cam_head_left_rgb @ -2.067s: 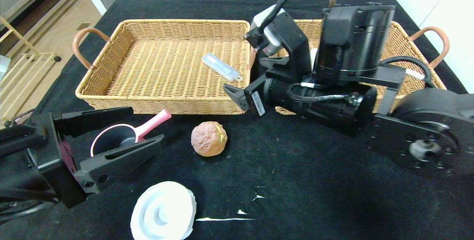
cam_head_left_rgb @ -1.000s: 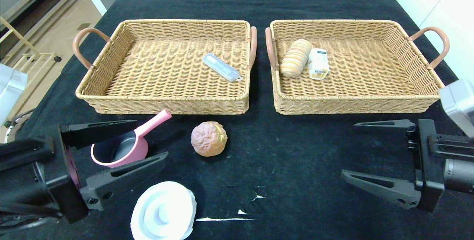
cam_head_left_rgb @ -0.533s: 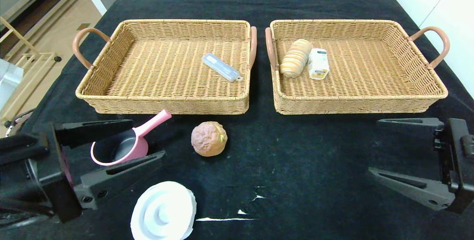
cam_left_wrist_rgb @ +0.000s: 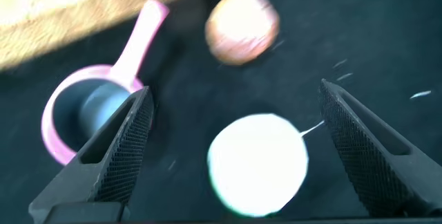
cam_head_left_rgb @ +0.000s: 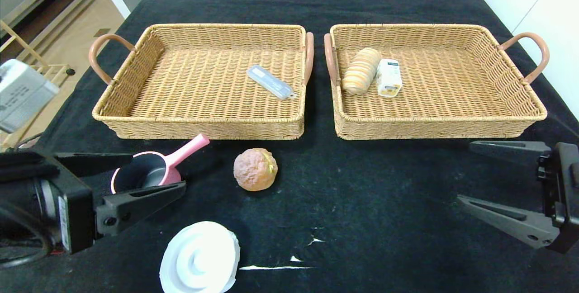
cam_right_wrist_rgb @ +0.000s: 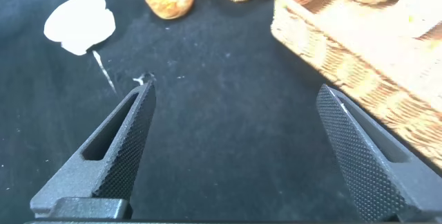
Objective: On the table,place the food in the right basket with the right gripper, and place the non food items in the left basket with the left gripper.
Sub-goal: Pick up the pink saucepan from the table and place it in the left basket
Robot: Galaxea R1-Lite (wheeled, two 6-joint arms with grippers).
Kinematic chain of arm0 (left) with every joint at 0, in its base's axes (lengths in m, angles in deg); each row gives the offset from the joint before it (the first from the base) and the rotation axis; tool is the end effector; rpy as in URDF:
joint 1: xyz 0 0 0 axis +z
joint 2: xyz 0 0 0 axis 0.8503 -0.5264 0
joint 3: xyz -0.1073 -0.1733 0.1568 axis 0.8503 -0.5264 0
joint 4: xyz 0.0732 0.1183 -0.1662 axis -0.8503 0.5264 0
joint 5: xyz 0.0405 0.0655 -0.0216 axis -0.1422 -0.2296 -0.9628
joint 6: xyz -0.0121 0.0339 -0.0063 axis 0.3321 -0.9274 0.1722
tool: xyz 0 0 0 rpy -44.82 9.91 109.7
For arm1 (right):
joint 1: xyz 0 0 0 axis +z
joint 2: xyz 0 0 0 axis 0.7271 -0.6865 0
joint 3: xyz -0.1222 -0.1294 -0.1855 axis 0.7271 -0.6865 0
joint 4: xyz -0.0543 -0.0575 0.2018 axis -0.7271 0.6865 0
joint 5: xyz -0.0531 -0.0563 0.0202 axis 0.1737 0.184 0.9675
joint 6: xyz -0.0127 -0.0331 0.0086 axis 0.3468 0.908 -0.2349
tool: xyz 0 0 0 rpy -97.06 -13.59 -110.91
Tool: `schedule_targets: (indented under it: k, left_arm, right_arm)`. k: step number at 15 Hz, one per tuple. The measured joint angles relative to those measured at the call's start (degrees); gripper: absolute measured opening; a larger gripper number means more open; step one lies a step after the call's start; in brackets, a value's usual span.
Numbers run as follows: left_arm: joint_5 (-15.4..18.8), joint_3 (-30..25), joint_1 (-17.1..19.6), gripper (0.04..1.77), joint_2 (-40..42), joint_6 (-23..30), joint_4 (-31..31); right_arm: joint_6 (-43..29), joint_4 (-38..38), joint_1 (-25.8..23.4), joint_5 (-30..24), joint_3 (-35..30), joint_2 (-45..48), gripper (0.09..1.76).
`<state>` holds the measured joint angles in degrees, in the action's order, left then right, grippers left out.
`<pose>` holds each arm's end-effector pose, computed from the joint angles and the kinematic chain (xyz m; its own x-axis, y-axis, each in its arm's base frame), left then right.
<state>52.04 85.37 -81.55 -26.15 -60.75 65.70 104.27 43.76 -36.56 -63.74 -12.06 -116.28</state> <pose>0.1907 -0.0832 0.2211 0.8389 -0.3927 -0.3769 0.4416 0.8958 0.0495 0.2184 0.0636 0.1660 0.6102 0.7874 -0.0875 -0.7857 0.5872 -0.1945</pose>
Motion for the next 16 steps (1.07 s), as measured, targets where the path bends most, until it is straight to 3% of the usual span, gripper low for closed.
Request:
schedule_targets:
  k: [2,4,8,16]
  left_arm:
    - [-4.69,2.76,0.11,1.72,-2.38,0.06,4.96]
    - [-7.24,5.21,0.49,1.72,-5.41,0.05,7.34]
    - [-7.9,8.22,2.67,1.72,-11.17,0.05,8.0]
    - [-8.73,7.74,5.07,1.72,-16.52,0.39,7.13]
  right_arm:
    - [0.02,0.09,-0.09,0.0,-0.17,0.43,1.7]
    - [-0.05,0.16,-0.16,0.0,-0.2,0.57,1.7]
    - [-0.09,0.09,-0.24,0.05,-0.06,1.01,1.7]
    - [-0.05,0.06,-1.07,0.09,0.28,0.68,1.7]
